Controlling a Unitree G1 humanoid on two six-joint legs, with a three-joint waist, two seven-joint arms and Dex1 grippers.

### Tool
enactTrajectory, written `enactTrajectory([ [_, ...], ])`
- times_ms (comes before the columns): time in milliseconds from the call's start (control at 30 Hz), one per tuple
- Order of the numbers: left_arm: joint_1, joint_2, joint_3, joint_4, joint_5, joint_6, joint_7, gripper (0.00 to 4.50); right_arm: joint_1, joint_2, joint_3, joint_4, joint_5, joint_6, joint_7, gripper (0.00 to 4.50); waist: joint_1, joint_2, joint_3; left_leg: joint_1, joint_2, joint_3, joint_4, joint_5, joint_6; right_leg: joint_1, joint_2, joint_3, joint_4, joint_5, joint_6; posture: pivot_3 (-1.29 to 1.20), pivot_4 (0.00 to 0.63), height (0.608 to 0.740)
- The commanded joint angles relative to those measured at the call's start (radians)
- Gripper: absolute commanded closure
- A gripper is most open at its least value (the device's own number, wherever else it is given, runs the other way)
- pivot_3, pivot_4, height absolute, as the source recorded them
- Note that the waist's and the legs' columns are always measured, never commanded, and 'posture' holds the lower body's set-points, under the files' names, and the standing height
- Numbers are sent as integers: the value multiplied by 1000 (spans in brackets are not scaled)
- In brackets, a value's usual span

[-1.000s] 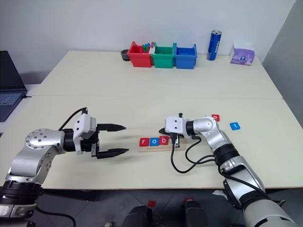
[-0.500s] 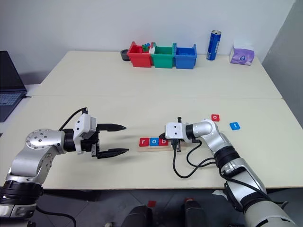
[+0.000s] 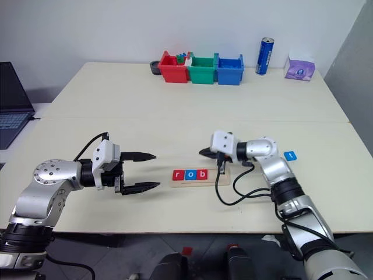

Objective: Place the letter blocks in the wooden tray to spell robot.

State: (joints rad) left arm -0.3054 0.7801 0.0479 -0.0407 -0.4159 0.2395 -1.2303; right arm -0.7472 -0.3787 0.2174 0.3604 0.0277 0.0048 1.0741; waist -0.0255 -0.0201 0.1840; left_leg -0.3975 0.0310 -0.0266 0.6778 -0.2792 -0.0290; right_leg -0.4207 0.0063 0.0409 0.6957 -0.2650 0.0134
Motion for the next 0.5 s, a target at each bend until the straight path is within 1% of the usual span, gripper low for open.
enactTrajectory([
  [33,-17,-27,18,-89,-36,37,57,0,73,-47,-104,-247,95,252,-69,4318,2,0,0,-1,0,0,0,0,0,0,0,0,0,0,0,0,150,740],
  [133,-39,-76,-1,-137,-39,76,125,0,162,-72,-169,-416,127,438,-163,3621,1,0,0,-1,-1,0,0,0,0,0,-1,0,0,0,0,0,150,740],
  [167,-49,-96,-14,-150,-32,86,150,0,187,-62,-200,-462,135,506,-219,3293,0,0,0,-1,-2,0,0,0,0,0,-1,0,0,0,0,0,150,740],
  [200,-55,-110,-22,-159,-26,94,167,0,203,-55,-220,-495,142,556,-260,2858,-1,0,0,-1,-2,0,0,0,0,0,-1,0,0,0,0,0,150,740],
  [233,-66,-134,-37,-166,-16,103,192,0,221,-38,-249,-530,139,616,-326,2638,-2,0,0,-1,-2,0,0,0,0,0,0,1,0,0,0,0,150,740],
  [300,-83,-173,-68,-174,1,113,231,0,248,-4,-294,-582,127,711,-440,1896,-3,0,0,0,-3,0,0,0,0,0,0,1,1,0,0,0,150,740],
  [333,-92,-191,-81,-175,9,118,249,0,257,13,-312,-602,121,750,-491,1443,-6,0,0,0,-3,1,0,0,0,0,1,1,1,0,0,0,150,740],
  [367,-96,-200,-89,-175,13,121,258,0,262,23,-320,-616,120,776,-522,1169,-7,0,0,0,-3,1,0,0,0,0,1,1,1,0,0,0,150,740],
  [467,-123,-245,-127,-158,47,119,305,0,278,83,-362,-623,76,842,-688,38,-8,0,0,1,-2,1,0,0,0,0,2,2,1,0,0,0,150,740],
  [500,-131,-256,-134,-151,57,118,318,0,278,101,-376,-620,67,858,-736,11,-7,0,0,1,-2,0,0,0,0,0,2,3,1,0,0,0,150,740],
])
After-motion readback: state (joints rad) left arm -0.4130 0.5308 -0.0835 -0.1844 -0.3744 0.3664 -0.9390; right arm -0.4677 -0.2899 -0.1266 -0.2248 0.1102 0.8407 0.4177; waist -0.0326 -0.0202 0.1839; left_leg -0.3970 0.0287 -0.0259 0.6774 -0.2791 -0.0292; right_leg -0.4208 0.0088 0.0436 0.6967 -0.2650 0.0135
